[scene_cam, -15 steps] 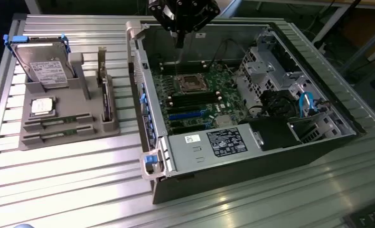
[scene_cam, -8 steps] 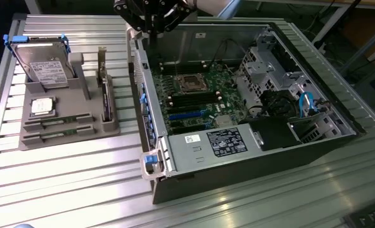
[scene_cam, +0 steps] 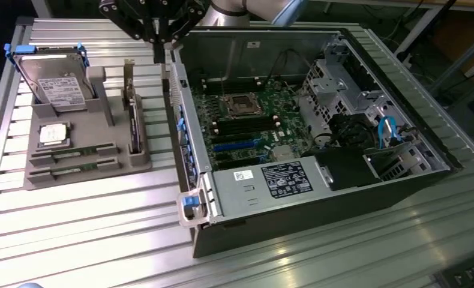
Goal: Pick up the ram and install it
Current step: 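Reach for the ram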
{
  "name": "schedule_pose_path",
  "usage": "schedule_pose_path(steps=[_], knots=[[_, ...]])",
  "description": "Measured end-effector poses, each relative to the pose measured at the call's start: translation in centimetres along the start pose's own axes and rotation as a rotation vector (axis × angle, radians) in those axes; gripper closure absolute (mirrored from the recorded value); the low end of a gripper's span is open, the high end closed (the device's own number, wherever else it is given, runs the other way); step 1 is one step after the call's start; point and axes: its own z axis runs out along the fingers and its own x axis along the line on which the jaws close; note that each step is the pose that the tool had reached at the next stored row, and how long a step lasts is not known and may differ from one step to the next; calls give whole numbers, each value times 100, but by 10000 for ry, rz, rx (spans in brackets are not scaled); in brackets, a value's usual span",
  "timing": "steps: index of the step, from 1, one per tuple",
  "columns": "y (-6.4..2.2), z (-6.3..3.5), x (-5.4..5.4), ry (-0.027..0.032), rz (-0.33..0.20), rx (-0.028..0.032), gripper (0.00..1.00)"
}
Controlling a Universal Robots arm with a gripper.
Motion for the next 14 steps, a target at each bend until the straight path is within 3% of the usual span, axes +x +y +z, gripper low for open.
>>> schedule_pose_path(steps=[3,6,10,14], knots=[[-18,-7,240,0,0,0,89],[-31,-12,407,1,-2,1,89],[-63,-23,832,1,-1,1,89],[-87,-31,1156,-1,-2,-1,89]])
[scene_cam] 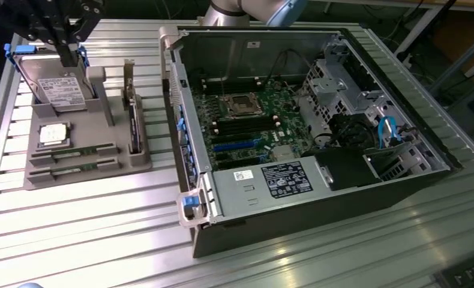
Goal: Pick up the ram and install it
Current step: 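Reach for the ram, then pick up the ram and move it above insertion slot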
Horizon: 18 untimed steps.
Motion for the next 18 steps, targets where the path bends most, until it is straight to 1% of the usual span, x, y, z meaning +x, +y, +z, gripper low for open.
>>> schedule_pose_path(steps=[1,3,5,6,18], knots=[[-7,-3,94,1,1,1,89],[-17,-7,235,2,0,1,89],[-23,-8,316,0,0,0,89],[-25,-9,332,1,0,1,89],[-25,-6,333,0,0,2,89]])
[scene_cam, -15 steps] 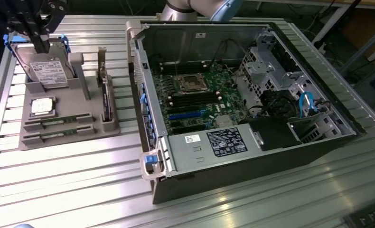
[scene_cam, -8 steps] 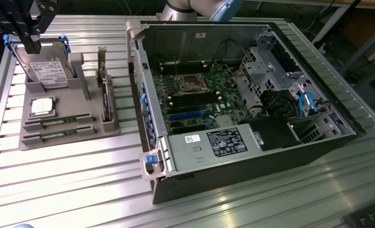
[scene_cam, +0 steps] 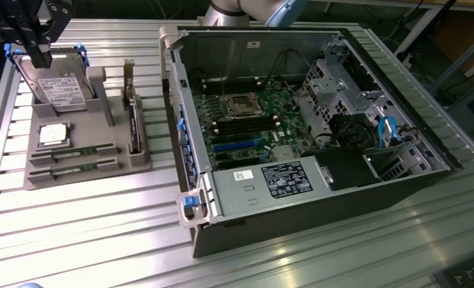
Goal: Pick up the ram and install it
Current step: 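Pick up the ram and move it above insertion slot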
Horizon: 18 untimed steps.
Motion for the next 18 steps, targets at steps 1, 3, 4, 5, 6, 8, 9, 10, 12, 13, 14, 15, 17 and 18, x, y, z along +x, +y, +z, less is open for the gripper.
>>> schedule_pose_path(steps=[1,3,4,5,6,8,9,10,12,13,14,15,17,18], knots=[[-1,8,0,0,0,1,89],[-13,27,-2,1,1,1,89],[-19,57,-1,3,1,0,89],[-23,83,-1,9,1,1,89],[-27,122,-1,22,1,2,89],[-33,168,0,35,2,3,89],[-39,211,1,53,2,4,89],[-46,259,2,71,4,6,89],[-55,323,3,92,4,7,89],[-57,340,3,97,4,7,89],[-60,364,4,100,5,7,89],[-62,381,4,104,4,8,89],[-67,434,5,111,5,9,89],[-69,450,5,111,5,8,89]])
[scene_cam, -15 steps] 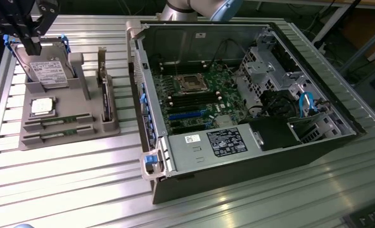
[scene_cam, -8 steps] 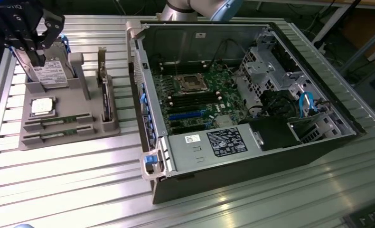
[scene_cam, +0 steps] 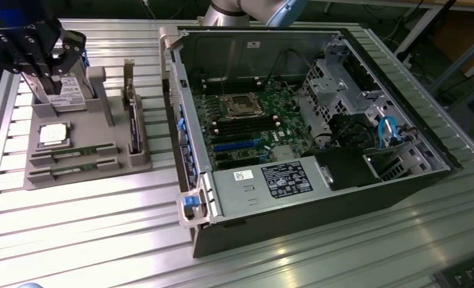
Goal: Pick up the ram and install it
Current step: 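Pick up the ram and move it above insertion slot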
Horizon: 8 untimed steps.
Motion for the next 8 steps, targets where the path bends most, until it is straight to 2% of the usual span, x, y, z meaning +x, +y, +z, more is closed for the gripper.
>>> schedule_pose_path(steps=[2,8], knots=[[-6,51,0,3,0,1,89],[-6,51,0,3,0,1,89]])
